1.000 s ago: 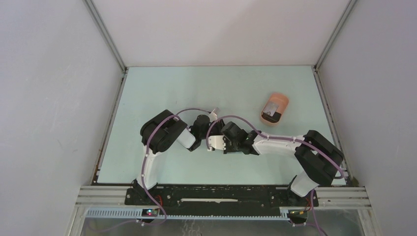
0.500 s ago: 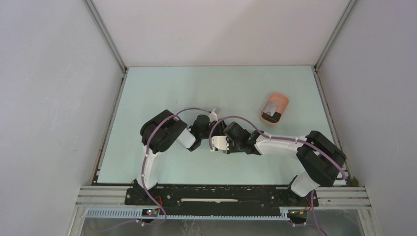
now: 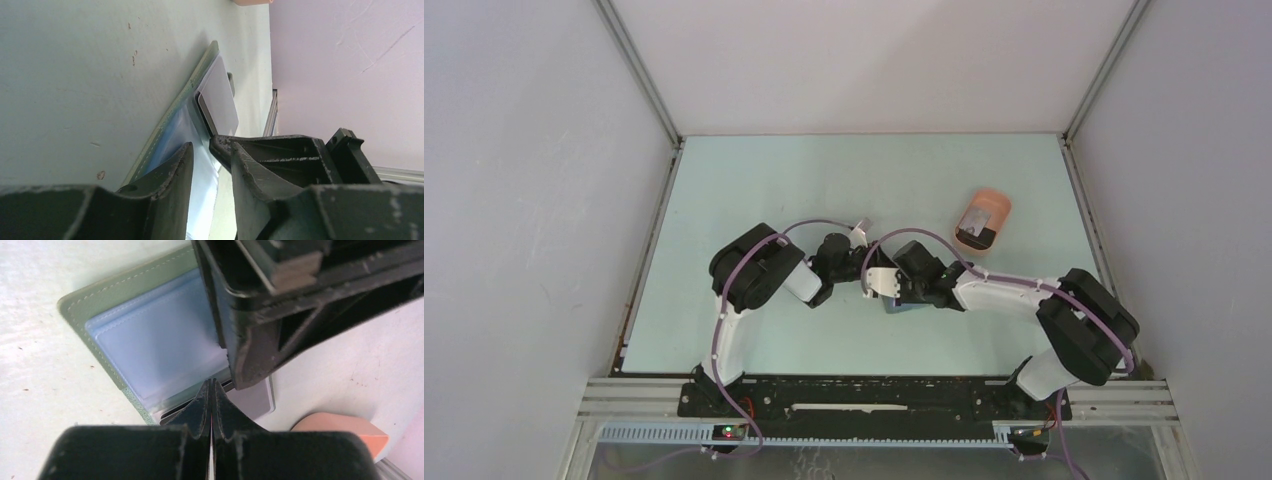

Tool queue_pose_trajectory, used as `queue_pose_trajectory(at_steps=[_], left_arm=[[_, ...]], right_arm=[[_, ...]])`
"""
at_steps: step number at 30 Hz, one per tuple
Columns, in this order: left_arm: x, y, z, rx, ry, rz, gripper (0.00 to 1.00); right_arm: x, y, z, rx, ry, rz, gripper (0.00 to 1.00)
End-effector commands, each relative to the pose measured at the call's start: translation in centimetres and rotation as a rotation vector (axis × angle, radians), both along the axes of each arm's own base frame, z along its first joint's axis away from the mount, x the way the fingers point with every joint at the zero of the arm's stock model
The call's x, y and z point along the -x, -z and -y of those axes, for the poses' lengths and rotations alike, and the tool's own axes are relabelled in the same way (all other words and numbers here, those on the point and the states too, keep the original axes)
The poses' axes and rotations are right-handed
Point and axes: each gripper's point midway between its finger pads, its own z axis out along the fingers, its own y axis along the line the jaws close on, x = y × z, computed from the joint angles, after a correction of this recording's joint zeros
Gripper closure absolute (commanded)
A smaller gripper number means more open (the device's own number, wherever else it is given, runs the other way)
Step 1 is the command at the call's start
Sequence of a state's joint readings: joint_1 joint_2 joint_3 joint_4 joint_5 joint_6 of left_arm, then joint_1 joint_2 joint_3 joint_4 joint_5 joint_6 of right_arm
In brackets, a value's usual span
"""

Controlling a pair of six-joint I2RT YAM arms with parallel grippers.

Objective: Put the credit cards into the card holder
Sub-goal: Insert the credit card into the card holder.

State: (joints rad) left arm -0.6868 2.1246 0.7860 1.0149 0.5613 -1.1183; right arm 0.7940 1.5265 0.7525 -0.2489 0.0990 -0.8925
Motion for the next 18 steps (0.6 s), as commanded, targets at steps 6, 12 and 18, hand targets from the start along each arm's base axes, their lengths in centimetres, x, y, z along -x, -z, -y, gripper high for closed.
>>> queue_pose_trajectory(at_steps=[6,12,18], left_arm=[[-0.2,0.4,-0.7,-0.041,-0.006,0.004,0.56],[-0.8,-3.1,-1.7,-0.019,-0.026,0.11,0.48],[-1.0,-6.4,-3.3,-0.003,-0.048,0.226,0.41]], right_arm=[[-0.4,-1.7,1.5,-0.038,0.048,0.008,0.97],[-0.2,-5.4,1.1,-0.188,0.078,-0.004,0.73],[-0.9,-10.2,2.4,-0.37,0.175,-0.001,0.57]])
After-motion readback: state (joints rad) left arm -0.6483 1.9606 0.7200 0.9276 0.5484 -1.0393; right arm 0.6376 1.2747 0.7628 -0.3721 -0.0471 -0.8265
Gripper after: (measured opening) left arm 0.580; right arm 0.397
